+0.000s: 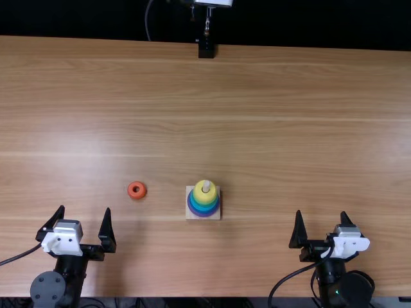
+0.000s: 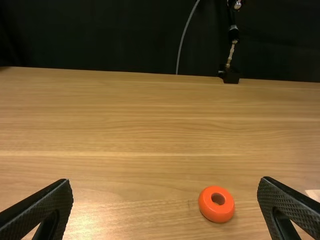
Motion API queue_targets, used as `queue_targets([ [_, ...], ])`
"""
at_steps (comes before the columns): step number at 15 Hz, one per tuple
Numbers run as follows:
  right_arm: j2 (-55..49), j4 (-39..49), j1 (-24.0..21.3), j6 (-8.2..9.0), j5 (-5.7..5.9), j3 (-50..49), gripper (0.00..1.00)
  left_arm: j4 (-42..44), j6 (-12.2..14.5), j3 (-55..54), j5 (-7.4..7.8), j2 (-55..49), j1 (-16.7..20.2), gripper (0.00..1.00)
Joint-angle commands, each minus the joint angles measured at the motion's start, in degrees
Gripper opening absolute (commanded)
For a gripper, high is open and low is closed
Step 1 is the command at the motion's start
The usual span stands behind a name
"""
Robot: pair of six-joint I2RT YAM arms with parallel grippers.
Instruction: Build the Hanoi tower: stack the rings onto the peg from bottom to top in this color order: purple, dark blue, light blue, dark green, light green, yellow, orange.
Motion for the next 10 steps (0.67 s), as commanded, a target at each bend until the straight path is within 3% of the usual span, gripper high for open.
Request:
queue_targets([
  [1, -0.69, -4.29, -0.14, -0.36, 0.62, -2.13, 1.0, -1.08, 0.4, -3.25, 0.32, -0.67, 0.24, 1.0],
  [6, -0.69, -4.29, -0.32, -0.36, 0.62, -2.13, 1.0, -1.18, 0.4, -2.28, 1.06, -0.67, -0.02, 1.0],
  [10, -0.69, -4.29, -0.32, -0.36, 0.62, -2.13, 1.0, 0.71, 0.4, 15.39, 1.17, 18.05, -0.73, 1.0],
])
